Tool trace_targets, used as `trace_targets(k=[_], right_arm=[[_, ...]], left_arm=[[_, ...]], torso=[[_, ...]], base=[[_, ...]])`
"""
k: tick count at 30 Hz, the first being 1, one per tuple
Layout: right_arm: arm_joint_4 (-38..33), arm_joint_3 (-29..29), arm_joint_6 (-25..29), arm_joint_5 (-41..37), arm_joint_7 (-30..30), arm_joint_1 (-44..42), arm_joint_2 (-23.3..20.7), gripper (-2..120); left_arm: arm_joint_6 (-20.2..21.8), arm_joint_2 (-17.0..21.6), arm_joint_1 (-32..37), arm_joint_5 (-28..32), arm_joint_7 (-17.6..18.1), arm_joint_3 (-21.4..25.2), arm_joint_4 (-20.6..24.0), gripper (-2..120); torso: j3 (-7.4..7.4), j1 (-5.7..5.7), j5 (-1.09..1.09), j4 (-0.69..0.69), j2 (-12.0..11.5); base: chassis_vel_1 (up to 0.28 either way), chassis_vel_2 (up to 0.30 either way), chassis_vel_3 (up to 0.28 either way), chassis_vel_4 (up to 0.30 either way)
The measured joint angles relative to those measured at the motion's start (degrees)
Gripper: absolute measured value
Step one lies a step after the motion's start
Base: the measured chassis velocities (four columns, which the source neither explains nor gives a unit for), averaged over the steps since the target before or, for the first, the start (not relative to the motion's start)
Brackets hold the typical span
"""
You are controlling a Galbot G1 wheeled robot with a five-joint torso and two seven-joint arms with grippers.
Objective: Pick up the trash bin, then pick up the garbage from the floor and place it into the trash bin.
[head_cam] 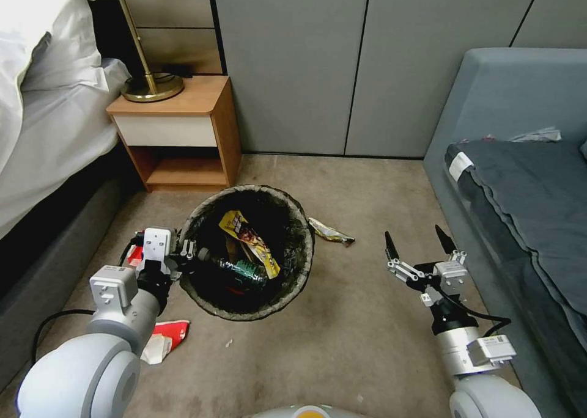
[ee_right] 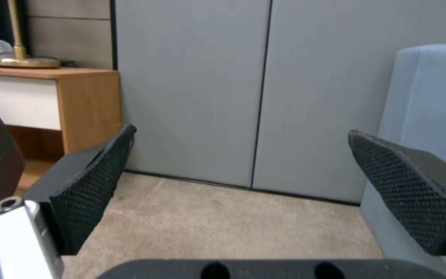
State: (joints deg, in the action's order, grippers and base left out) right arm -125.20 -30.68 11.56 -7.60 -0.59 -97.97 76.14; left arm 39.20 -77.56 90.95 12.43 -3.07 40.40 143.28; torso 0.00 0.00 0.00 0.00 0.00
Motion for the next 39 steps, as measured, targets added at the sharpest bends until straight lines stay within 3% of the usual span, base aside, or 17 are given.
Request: trace_targets(k=[39], right_arm=[[0.6,1.0,-0.5,0.0,-0.4,0.9,-0.1,100]], left_arm=[[0.1,0.4,-0.8,0.6,0.0,0.3,-0.3,1]], torso=[[0.0,0.0,0.0,0.0,0.0]], base=[[-0.104,0.105,0.107,-0.102]])
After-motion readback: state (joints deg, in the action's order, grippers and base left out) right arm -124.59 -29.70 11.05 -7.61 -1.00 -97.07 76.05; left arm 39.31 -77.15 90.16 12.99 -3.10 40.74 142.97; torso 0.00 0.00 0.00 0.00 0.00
